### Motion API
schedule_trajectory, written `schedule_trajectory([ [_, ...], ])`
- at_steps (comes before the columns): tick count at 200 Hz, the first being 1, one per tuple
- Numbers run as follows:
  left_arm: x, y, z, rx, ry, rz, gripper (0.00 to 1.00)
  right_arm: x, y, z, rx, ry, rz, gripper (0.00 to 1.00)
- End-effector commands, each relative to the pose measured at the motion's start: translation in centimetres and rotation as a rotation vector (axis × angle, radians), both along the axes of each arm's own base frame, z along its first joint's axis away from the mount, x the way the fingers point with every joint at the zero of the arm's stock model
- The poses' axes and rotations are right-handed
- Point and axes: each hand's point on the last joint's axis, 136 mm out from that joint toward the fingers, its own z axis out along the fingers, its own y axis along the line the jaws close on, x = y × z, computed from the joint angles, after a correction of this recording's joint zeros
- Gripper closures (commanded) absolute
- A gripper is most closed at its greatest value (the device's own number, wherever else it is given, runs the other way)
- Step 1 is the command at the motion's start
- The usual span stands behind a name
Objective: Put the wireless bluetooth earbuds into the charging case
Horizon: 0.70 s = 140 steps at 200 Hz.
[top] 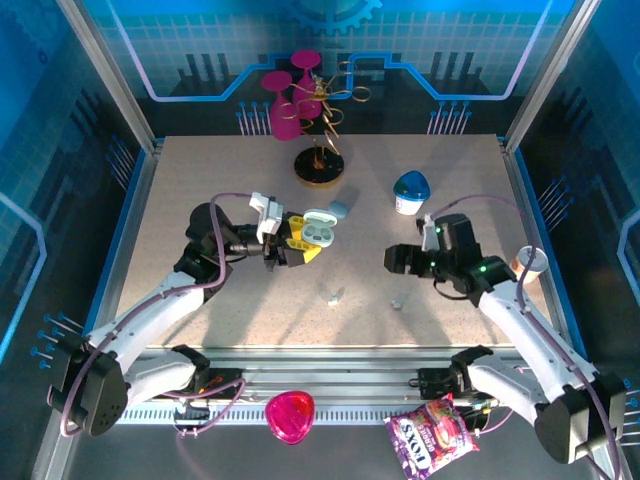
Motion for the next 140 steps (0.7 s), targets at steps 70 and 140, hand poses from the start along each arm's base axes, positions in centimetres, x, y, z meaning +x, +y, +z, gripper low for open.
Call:
schedule_trajectory([
  [70,-0.5,0.3,0.6,0.001,-0.044,-0.002,0.69,-3.0,2.0,-7.5,0.074,0.259,-0.059,0.40],
  [140,-0.5,0.4,0.3,0.008,-0.040,0.003,0.69,-4.5,3.4,-9.2,0.027,0.318,-0.026,0.40],
])
